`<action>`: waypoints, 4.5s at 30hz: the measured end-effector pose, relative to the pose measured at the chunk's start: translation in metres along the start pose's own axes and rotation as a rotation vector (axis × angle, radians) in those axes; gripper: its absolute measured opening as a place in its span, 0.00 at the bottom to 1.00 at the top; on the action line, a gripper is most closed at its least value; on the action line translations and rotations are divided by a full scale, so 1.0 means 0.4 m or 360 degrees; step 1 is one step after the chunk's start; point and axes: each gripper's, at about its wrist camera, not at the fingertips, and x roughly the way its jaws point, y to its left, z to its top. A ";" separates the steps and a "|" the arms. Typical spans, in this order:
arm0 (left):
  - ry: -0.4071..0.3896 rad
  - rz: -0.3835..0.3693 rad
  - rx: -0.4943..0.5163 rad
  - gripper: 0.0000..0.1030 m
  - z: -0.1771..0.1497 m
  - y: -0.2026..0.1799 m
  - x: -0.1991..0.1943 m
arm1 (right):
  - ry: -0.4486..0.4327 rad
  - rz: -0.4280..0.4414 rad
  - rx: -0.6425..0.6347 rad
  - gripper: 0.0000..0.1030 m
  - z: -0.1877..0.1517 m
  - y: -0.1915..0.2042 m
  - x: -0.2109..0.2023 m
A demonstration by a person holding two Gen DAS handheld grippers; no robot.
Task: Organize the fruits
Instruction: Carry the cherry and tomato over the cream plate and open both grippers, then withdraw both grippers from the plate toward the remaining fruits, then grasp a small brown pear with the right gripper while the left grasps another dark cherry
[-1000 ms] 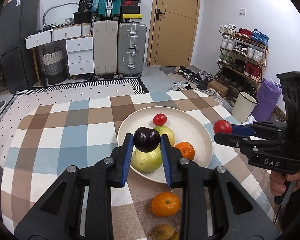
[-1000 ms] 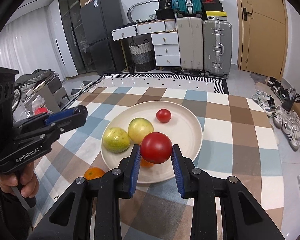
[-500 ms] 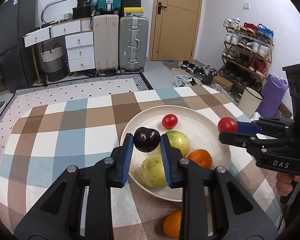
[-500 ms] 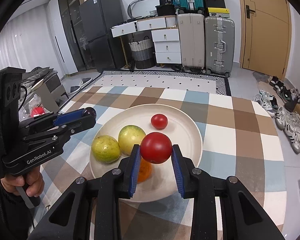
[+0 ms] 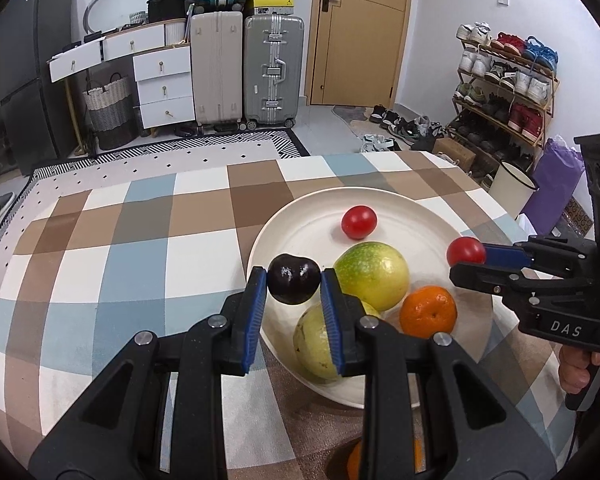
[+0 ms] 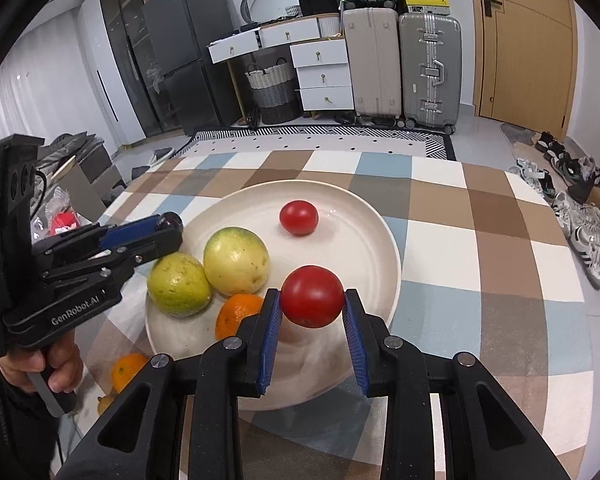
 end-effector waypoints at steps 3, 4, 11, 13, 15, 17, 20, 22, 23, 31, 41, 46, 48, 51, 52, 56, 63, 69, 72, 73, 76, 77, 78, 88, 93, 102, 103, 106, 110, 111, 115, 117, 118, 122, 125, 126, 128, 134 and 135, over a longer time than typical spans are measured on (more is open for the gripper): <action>0.0000 -0.0003 -0.0002 0.24 0.001 0.001 0.000 | -0.0006 0.0004 0.0026 0.31 0.001 -0.008 0.002; -0.0001 -0.0010 -0.0003 0.24 0.002 0.000 0.000 | -0.0010 0.0003 0.0030 0.31 0.001 -0.009 0.001; -0.0002 -0.0023 -0.0007 0.24 -0.001 -0.001 -0.003 | -0.0090 0.0013 0.0056 0.55 0.007 -0.014 -0.026; 0.0002 -0.0019 -0.0022 0.29 -0.002 0.004 -0.007 | -0.0094 0.0010 0.0059 0.63 0.009 -0.014 -0.031; 0.0002 -0.0009 -0.0039 0.39 -0.004 0.009 -0.013 | -0.0110 -0.0004 0.0060 0.76 0.010 -0.015 -0.039; -0.0008 0.0001 -0.0051 0.50 -0.007 0.013 -0.023 | -0.0119 -0.0003 0.0067 0.83 0.012 -0.016 -0.045; -0.0039 0.0026 -0.0060 0.72 -0.013 0.014 -0.041 | -0.0113 0.0052 0.0095 0.85 0.015 -0.015 -0.053; -0.0054 0.0046 -0.0069 0.79 -0.015 0.014 -0.052 | -0.0103 0.0061 0.0086 0.87 0.014 -0.005 -0.056; -0.0058 0.0046 -0.0071 0.79 -0.016 0.013 -0.058 | -0.0104 0.0055 0.0080 0.89 0.013 -0.001 -0.057; -0.0086 0.0024 -0.0065 0.99 -0.051 -0.003 -0.137 | -0.0093 0.0124 0.0141 0.99 -0.018 0.002 -0.087; -0.0109 0.0047 -0.0042 0.99 -0.117 -0.030 -0.259 | -0.0125 0.0186 0.0086 0.99 -0.076 0.052 -0.164; -0.0114 0.0105 -0.0022 0.99 -0.158 -0.033 -0.318 | -0.0126 0.0234 0.0014 0.99 -0.126 0.086 -0.188; -0.0118 0.0104 -0.0043 0.99 -0.177 -0.027 -0.344 | -0.0114 0.0239 -0.0002 0.99 -0.145 0.097 -0.194; -0.0126 0.0109 -0.0078 0.99 -0.206 -0.018 -0.378 | -0.0099 0.0266 -0.0006 0.99 -0.164 0.109 -0.201; -0.0125 0.0110 -0.0085 0.99 -0.213 -0.015 -0.386 | -0.0090 0.0273 -0.0011 0.99 -0.169 0.115 -0.202; -0.0112 0.0116 -0.0084 0.99 -0.249 -0.015 -0.416 | -0.0054 0.0298 -0.0085 0.99 -0.181 0.154 -0.200; -0.0085 0.0111 -0.0108 0.99 -0.301 -0.020 -0.427 | 0.0066 0.0305 -0.0205 0.99 -0.204 0.207 -0.159; -0.0059 0.0109 -0.0118 0.99 -0.324 -0.023 -0.426 | 0.0109 0.0294 -0.0221 0.99 -0.215 0.218 -0.139; -0.0044 0.0120 -0.0101 0.99 -0.330 -0.027 -0.418 | 0.0132 0.0293 -0.0239 0.99 -0.220 0.229 -0.125; -0.0042 0.0126 -0.0103 0.99 -0.331 -0.026 -0.414 | 0.0145 0.0299 -0.0246 0.99 -0.223 0.234 -0.121; -0.0039 0.0110 -0.0122 0.99 -0.333 -0.020 -0.405 | 0.0185 0.0313 -0.0270 0.99 -0.232 0.251 -0.107; -0.0019 0.0106 -0.0120 0.99 -0.335 -0.018 -0.399 | 0.0194 0.0321 -0.0276 0.99 -0.234 0.256 -0.104; -0.0011 0.0110 -0.0117 0.99 -0.338 -0.015 -0.395 | 0.0199 0.0329 -0.0282 0.99 -0.236 0.263 -0.102; 0.0008 0.0153 -0.0177 0.99 -0.368 0.034 -0.406 | 0.0220 0.0323 -0.0360 0.83 -0.248 0.309 -0.088; 0.0025 0.0131 -0.0231 0.99 -0.376 0.052 -0.398 | 0.0223 0.0359 -0.0388 0.71 -0.252 0.325 -0.081; 0.0046 0.0125 -0.0221 0.99 -0.378 0.045 -0.387 | 0.0249 0.0491 -0.0334 0.42 -0.258 0.328 -0.072; 0.0045 0.0125 -0.0222 0.99 -0.378 0.045 -0.386 | 0.0250 0.0500 -0.0342 0.40 -0.259 0.331 -0.073; 0.0046 0.0113 -0.0217 0.99 -0.380 0.041 -0.386 | 0.0258 0.0544 -0.0348 0.29 -0.263 0.337 -0.075; 0.0049 0.0104 -0.0190 0.99 -0.378 0.028 -0.386 | 0.0224 0.0563 -0.0367 0.26 -0.267 0.339 -0.092; 0.0049 0.0098 -0.0186 0.99 -0.378 0.026 -0.388 | 0.0215 0.0565 -0.0364 0.26 -0.267 0.336 -0.098; 0.0063 0.0064 -0.0167 0.99 -0.378 0.010 -0.389 | 0.0185 0.0550 -0.0346 0.26 -0.262 0.316 -0.115; 0.0082 0.0045 -0.0146 0.99 -0.379 -0.006 -0.387 | 0.0201 0.0551 -0.0331 0.26 -0.260 0.298 -0.116; 0.0096 0.0053 -0.0133 0.99 -0.380 -0.017 -0.385 | 0.0214 0.0563 -0.0319 0.26 -0.260 0.290 -0.116; 0.0128 0.0037 -0.0070 0.99 -0.384 -0.052 -0.378 | 0.0234 0.0552 -0.0272 0.26 -0.257 0.257 -0.114; 0.0153 -0.0011 -0.0059 0.99 -0.385 -0.065 -0.372 | 0.0225 0.0542 -0.0257 0.26 -0.253 0.242 -0.119; 0.0162 -0.0032 -0.0065 0.98 -0.385 -0.067 -0.370 | 0.0219 0.0539 -0.0257 0.26 -0.252 0.239 -0.123; 0.0172 -0.0078 -0.0071 0.94 -0.387 -0.072 -0.366 | 0.0210 0.0533 -0.0257 0.26 -0.251 0.238 -0.127; 0.0278 -0.0134 -0.0007 0.72 -0.404 -0.105 -0.333 | 0.0202 0.0527 -0.0247 0.26 -0.247 0.230 -0.131; 0.0290 -0.0133 0.0007 0.70 -0.408 -0.111 -0.329 | 0.0200 0.0528 -0.0249 0.26 -0.248 0.230 -0.132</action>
